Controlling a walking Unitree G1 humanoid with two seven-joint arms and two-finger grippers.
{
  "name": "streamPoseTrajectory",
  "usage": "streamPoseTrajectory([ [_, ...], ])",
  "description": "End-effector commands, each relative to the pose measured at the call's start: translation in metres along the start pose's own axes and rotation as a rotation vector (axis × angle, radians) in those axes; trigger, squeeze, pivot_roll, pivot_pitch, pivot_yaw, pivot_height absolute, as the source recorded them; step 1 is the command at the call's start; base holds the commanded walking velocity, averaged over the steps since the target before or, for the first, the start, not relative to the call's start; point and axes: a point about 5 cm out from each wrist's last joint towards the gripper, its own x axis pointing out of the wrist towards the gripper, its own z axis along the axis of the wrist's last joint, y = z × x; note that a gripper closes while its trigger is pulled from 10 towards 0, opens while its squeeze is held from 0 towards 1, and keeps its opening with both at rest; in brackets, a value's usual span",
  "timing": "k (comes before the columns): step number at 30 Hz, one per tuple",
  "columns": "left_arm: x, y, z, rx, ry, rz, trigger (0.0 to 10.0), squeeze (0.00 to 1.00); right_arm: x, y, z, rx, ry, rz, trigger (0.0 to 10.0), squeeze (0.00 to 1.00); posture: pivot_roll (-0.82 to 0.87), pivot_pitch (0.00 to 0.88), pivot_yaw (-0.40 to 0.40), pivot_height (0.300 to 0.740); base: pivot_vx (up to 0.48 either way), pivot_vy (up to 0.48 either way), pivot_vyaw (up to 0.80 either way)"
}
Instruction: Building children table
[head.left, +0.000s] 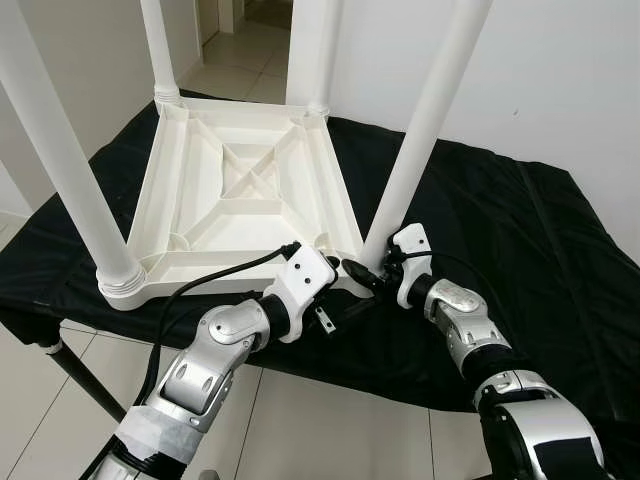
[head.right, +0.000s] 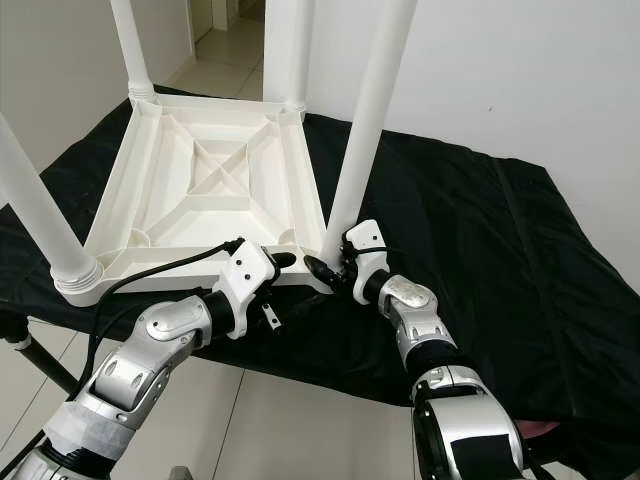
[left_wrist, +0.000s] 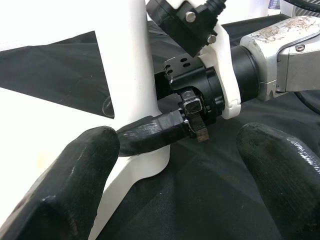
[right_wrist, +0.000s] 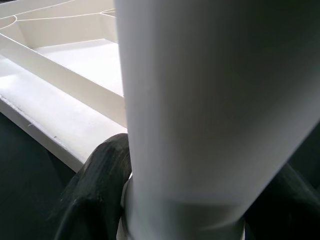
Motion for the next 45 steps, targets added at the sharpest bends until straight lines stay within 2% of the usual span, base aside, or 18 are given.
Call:
streamPoseTrajectory([
  [1, 0.000, 0.000, -0.002, -0.009, 0.008, 0.008, 10.0, 0.00, -0.002, 0.005, -0.012, 0.014, 0.062, 0.056, 0.0, 0.00, 0.03, 0.000, -0.098, 0.740, 0.000, 0.000, 0.00],
  [6, 0.000, -0.001, -0.002, -0.010, 0.007, 0.010, 10.0, 0.00, -0.007, 0.000, -0.015, 0.006, 0.075, 0.007, 0.2, 0.00, 0.02, 0.000, -0.102, 0.740, 0.000, 0.000, 0.00],
  [7, 0.001, -0.001, -0.002, -0.011, 0.006, 0.010, 10.0, 0.00, -0.008, -0.002, -0.016, 0.002, 0.072, -0.036, 10.0, 0.00, 0.02, 0.000, -0.102, 0.740, 0.000, 0.000, 0.00],
  [8, 0.001, -0.001, -0.002, -0.011, 0.006, 0.010, 10.0, 0.00, -0.008, -0.002, -0.016, 0.002, 0.072, -0.036, 10.0, 0.00, 0.02, 0.000, -0.102, 0.740, 0.000, 0.000, 0.00],
  [10, 0.002, -0.002, -0.002, -0.015, 0.004, 0.006, 10.0, 0.00, -0.008, -0.003, -0.017, 0.013, 0.064, -0.120, 10.0, 0.00, 0.00, 0.000, -0.100, 0.740, 0.000, 0.000, 0.00],
  [17, 0.003, -0.003, -0.003, -0.019, 0.002, -0.004, 10.0, 0.00, -0.008, -0.001, -0.017, 0.032, 0.033, -0.212, 10.0, 0.00, 0.00, 0.000, -0.095, 0.740, 0.000, 0.000, 0.00],
  [18, 0.003, -0.003, -0.003, -0.020, 0.002, -0.007, 10.0, 0.00, -0.008, -0.001, -0.017, 0.042, 0.027, -0.263, 10.0, 0.00, -0.01, 0.000, -0.091, 0.740, 0.000, 0.000, 0.00],
  [19, 0.003, -0.003, -0.003, -0.020, 0.002, -0.007, 10.0, 0.00, -0.008, -0.001, -0.017, 0.042, 0.027, -0.263, 10.0, 0.00, -0.01, 0.000, -0.091, 0.740, 0.000, 0.000, 0.00],
  [21, 0.004, -0.004, -0.003, -0.020, 0.002, -0.014, 10.0, 0.00, -0.008, 0.002, -0.023, 0.118, 0.042, -0.419, 10.0, 0.00, -0.01, 0.000, -0.091, 0.740, 0.000, 0.000, 0.00],
  [23, 0.004, -0.004, -0.003, -0.020, 0.002, -0.014, 10.0, 0.00, -0.008, 0.002, -0.023, 0.118, 0.042, -0.419, 10.0, 0.00, -0.01, 0.000, -0.091, 0.740, 0.000, 0.000, 0.00],
  [26, 0.004, -0.005, -0.003, -0.020, 0.004, -0.020, 10.0, 0.00, -0.006, 0.015, -0.027, 0.155, 0.045, -0.575, 10.0, 0.00, -0.01, 0.000, -0.091, 0.740, 0.000, 0.000, 0.00],
  [33, 0.004, -0.007, -0.004, -0.021, 0.005, -0.026, 10.0, 0.00, 0.000, 0.034, -0.027, 0.205, 0.048, -0.743, 10.0, 0.00, 0.00, 0.000, -0.102, 0.740, 0.000, 0.000, 0.00],
  [36, 0.004, -0.007, -0.004, -0.021, 0.004, -0.027, 10.0, 0.00, 0.001, 0.037, -0.027, 0.209, 0.045, -0.760, 10.0, 0.00, 0.00, 0.000, -0.102, 0.740, 0.000, 0.000, 0.00],
  [37, 0.005, -0.008, -0.004, -0.022, 0.004, -0.027, 10.0, 0.00, 0.006, 0.042, -0.022, 0.233, 0.010, -0.739, 10.0, 0.00, 0.00, 0.000, -0.108, 0.740, 0.000, 0.000, 0.00],
  [41, 0.005, -0.009, -0.005, -0.022, 0.004, -0.028, 10.0, 0.00, 0.007, 0.043, -0.014, 0.261, -0.041, -0.711, 10.0, 0.00, 0.00, 0.000, -0.109, 0.740, 0.000, 0.000, 0.00],
  [42, 0.005, -0.009, -0.005, -0.021, 0.003, -0.028, 10.0, 0.00, 0.007, 0.044, -0.012, 0.263, -0.054, -0.702, 10.0, 0.22, 0.00, 0.000, -0.111, 0.740, 0.000, 0.000, 0.00],
  [43, 0.006, -0.009, -0.005, -0.020, 0.002, -0.027, 10.0, 0.00, 0.007, 0.044, -0.010, 0.262, -0.067, -0.691, 10.0, 1.00, 0.00, 0.000, -0.112, 0.740, 0.000, 0.000, 0.00],
  [45, 0.006, -0.008, -0.005, -0.019, 0.002, -0.026, 10.0, 0.00, 0.006, 0.045, -0.008, 0.261, -0.072, -0.688, 10.0, 1.00, 0.00, 0.000, -0.113, 0.740, 0.000, 0.000, 0.00],
])
